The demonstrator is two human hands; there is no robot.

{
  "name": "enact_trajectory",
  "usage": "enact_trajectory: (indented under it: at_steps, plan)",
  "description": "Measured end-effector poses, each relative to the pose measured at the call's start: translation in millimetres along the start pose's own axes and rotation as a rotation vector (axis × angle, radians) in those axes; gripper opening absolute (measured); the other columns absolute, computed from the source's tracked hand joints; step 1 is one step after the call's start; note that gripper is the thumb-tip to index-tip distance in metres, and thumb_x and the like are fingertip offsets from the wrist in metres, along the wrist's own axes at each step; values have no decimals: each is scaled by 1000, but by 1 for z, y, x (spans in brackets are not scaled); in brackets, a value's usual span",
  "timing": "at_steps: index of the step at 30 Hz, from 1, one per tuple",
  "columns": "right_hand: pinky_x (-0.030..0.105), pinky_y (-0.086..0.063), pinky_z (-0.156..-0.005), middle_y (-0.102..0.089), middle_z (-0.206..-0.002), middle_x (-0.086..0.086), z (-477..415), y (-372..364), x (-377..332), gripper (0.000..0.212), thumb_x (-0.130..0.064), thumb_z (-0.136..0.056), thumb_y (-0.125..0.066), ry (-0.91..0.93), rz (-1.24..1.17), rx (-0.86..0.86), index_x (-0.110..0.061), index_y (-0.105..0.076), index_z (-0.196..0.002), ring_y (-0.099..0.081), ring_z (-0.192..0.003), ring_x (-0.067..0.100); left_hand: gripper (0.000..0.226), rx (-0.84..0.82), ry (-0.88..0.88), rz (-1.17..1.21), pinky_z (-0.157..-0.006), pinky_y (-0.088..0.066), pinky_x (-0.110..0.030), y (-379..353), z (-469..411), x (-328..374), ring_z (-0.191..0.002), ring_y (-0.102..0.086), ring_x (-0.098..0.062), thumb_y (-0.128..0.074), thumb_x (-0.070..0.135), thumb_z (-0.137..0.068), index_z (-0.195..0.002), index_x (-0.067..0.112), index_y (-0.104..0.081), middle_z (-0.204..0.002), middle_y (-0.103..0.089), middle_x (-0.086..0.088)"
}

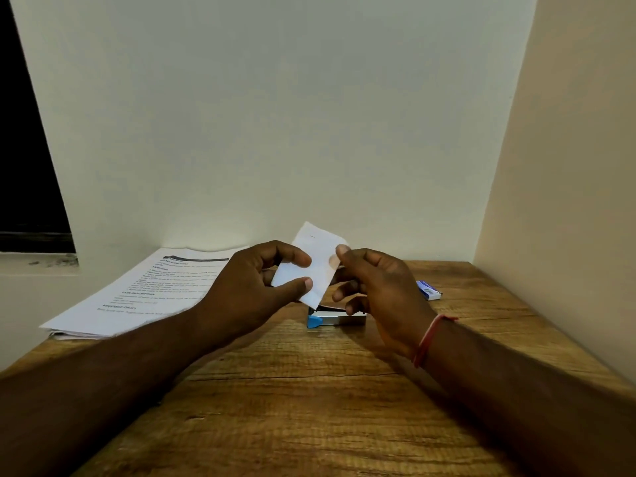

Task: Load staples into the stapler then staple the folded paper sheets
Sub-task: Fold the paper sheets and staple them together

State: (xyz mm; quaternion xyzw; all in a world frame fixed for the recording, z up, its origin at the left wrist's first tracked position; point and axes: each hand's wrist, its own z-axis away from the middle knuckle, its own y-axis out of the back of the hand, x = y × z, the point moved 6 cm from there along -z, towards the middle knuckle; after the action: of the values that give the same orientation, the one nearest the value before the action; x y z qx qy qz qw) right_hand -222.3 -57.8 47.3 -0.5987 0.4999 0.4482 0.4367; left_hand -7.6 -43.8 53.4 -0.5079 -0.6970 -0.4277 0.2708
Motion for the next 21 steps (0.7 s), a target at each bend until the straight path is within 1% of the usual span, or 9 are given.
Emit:
enact_trajectory:
  at_steps: [3,6,9,12,15,16,18,19,21]
  plan:
    - [33,-54,-56,-83,-89,13,-3,2,4,15,-23,-103,-77,10,55,-7,-8,-75,-98,-70,-68,21,33,-34,-17,26,-79,-73,-43,-4,2,3,-99,-86,-18,-94,11,-88,-113,26,-80,-126,-82,3]
    - [31,-53,-55,-80,-80,12,-5,4,4,16,-18,-103,-77,35,64,-2,-6,-72,-95,-70,-66,19,34,-56,-30,20,-76,-73,-42,-6,1,5,-100,-86,-19,-94,11,-88,-115,25,-80,-129,-80,2]
    - [31,-54,-56,-78,-76,11,-5,5,4,20,-20,-106,-73,51,83,12,-5,-73,-92,-70,-67,19,33,-61,-16,38,-77,-73,-42,-6,0,4,-99,-87,-19,-94,10,-88,-114,26,-82,-128,-81,3]
    - [32,-53,-56,-78,-82,15,-7,6,5,28,-24,-110,-68,54,85,26,-4,-75,-92,-69,-69,22,31,-50,-13,39,-79,-73,-43,-5,0,3,-98,-87,-19,-94,9,-88,-112,27,-85,-124,-83,2]
    - [33,-53,-58,-82,-89,19,-8,8,7,33,-30,-113,-62,57,93,38,-4,-80,-102,-69,-70,23,31,-40,-4,62,-77,-73,-43,-6,-1,0,-98,-86,-21,-94,8,-87,-112,26,-87,-124,-83,1]
    - [34,-54,-60,-83,-90,17,-8,8,6,35,-34,-113,-60,66,114,32,-7,-80,-105,-70,-71,23,31,-33,3,79,-75,-73,-41,-5,-2,-1,-98,-86,-21,-94,8,-87,-112,25,-87,-124,-82,0]
    - [33,-55,-67,-85,-93,8,-10,9,3,37,-43,-112,-59,114,252,-8,-15,-81,-108,-73,-75,18,28,-8,36,149,-74,-72,-37,-3,-4,-5,-96,-86,-24,-92,8,-89,-113,22,-87,-124,-82,-3]
    - [30,-55,-71,-86,-96,2,-9,10,2,33,-47,-109,-62,135,353,-45,-20,-82,-108,-75,-79,12,26,7,67,203,-75,-72,-37,-1,-6,-8,-95,-86,-26,-90,8,-91,-114,21,-87,-123,-82,-5]
    - [20,-54,-77,-83,-102,-8,-8,9,7,29,-55,-96,-79,101,577,-144,-31,-82,-111,-75,-92,4,23,25,126,319,-78,-72,-39,4,-9,-13,-91,-86,-27,-87,8,-94,-115,17,-86,-122,-82,-12]
